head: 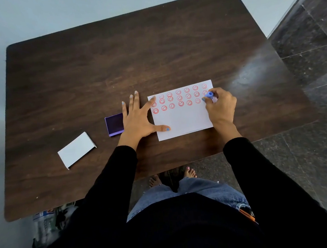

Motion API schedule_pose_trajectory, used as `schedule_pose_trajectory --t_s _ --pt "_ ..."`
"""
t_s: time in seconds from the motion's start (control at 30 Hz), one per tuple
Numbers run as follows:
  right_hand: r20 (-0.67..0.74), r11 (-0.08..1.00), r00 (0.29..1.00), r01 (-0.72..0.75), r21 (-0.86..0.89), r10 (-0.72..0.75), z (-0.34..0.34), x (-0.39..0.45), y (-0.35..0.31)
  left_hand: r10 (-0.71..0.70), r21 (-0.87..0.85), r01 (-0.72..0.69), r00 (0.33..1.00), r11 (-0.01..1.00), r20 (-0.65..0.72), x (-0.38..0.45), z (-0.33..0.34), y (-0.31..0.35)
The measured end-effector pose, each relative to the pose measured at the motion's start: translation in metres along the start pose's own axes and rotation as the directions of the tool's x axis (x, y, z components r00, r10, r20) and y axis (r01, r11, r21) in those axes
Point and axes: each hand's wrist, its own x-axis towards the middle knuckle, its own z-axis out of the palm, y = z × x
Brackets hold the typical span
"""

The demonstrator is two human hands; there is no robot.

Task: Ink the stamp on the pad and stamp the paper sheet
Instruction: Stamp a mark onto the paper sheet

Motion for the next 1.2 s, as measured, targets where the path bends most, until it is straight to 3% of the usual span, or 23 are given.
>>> schedule_pose_trajectory --t_s 0.8,0.9,1.0,1.07,1.2 --pt "-0.02 0.993 0.995 -0.094 -0.069 0.093 0.001 0.0 -0.014 0.017 0.032 -0.017 1.0 0.999 0.017 -0.004 -0.005 0.0" --pt "-0.186 0.951 0.942 -0.243 0.19 0.278 -0.009 0.004 -0.016 0.029 0.03 -0.03 0.999 0.999 0.029 -0.006 -0.007 0.001" --pt "-0.248 0.708 0.769 -0.343 0.617 0.589 -0.023 0.013 -0.019 0.014 -0.05 -0.015 1.0 0.999 -0.023 -0.009 -0.014 -0.004" --pt "-0.23 0.591 0.708 -0.316 0.742 0.668 -0.033 0.018 -0.018 -0.018 -0.076 0.011 0.996 0.997 -0.09 -0.012 -0.021 -0.011" --pt "-0.143 0.447 0.686 -0.289 0.847 0.714 -0.044 0.025 -0.014 -0.072 -0.119 0.058 0.991 0.991 -0.117 -0.025 -0.031 -0.026"
